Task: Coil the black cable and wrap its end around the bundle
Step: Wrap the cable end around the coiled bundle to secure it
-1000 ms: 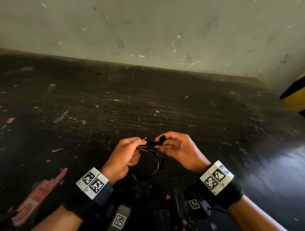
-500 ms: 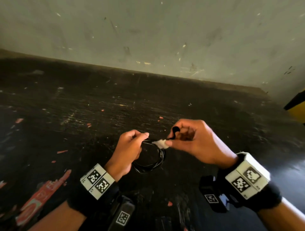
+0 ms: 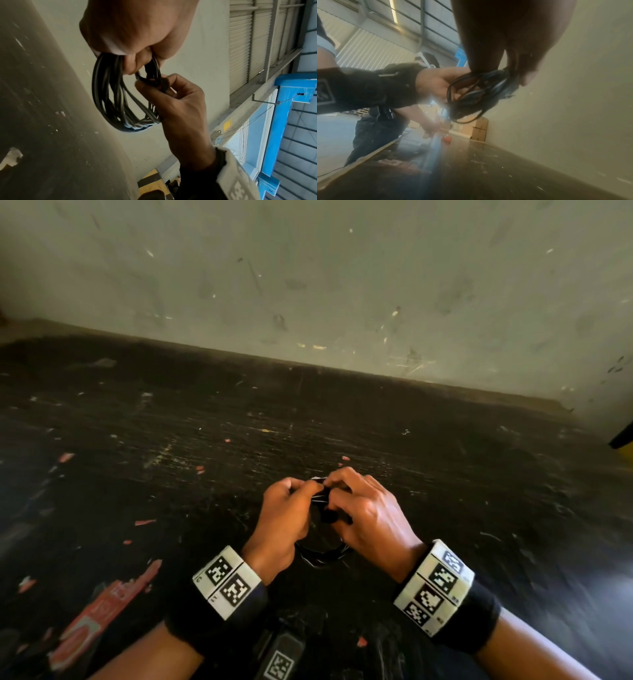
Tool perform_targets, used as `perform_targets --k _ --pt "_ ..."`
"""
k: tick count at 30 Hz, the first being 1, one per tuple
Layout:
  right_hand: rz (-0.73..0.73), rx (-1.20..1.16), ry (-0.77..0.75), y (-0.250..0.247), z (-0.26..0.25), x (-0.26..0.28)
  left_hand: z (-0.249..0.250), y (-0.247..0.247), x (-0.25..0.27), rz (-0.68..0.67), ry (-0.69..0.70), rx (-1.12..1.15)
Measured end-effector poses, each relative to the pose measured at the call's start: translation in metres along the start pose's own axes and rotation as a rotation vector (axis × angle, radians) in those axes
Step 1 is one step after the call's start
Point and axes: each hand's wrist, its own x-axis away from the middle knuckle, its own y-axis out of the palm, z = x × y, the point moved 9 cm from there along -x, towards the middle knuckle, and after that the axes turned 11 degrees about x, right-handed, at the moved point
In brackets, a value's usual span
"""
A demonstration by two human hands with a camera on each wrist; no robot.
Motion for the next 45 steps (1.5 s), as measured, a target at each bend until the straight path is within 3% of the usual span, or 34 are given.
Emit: perform_targets --k 4,8,15,22,24,28,30,38,45 --pt "0.078 -0.034 0.008 -0.001 0.004 0.000 -0.009 -0.001 -0.002 0.004 -0.063 0.070" --pt "0.083 -0.022 0.003 0.002 0.007 0.003 -0.016 0.006 0.000 -0.082 -0.121 0.070" --pt "0.060 -0.113 0.011 0.003 0.016 0.008 -0.006 0.009 -0.003 -0.103 -0.055 0.084" --pt "0.059 -0.170 -0.076 -0.011 0.020 0.003 -0.007 0.015 -0.004 -0.146 -0.001 -0.017" --pt "0.054 -0.334 -0.001 -0.011 0.028 0.001 -0.007 0.019 -0.002 -0.199 -0.002 -0.037" --pt "0.046 -0.681 0.338 0.003 0.058 0.001 -0.005 0.025 0.003 -0.311 -0.007 -0.070" --pt "0.004 -0.839 0.425 0.009 0.060 0.001 -0.002 0.026 0.005 -0.333 0.022 -0.067" --pt "-0.024 -1.041 0.512 0.008 0.056 0.000 0.008 0.032 0.011 -0.365 0.126 -0.091" --pt "-0.046 -1.020 0.542 0.008 0.058 0.003 0.013 0.035 0.014 -0.461 0.219 -0.213"
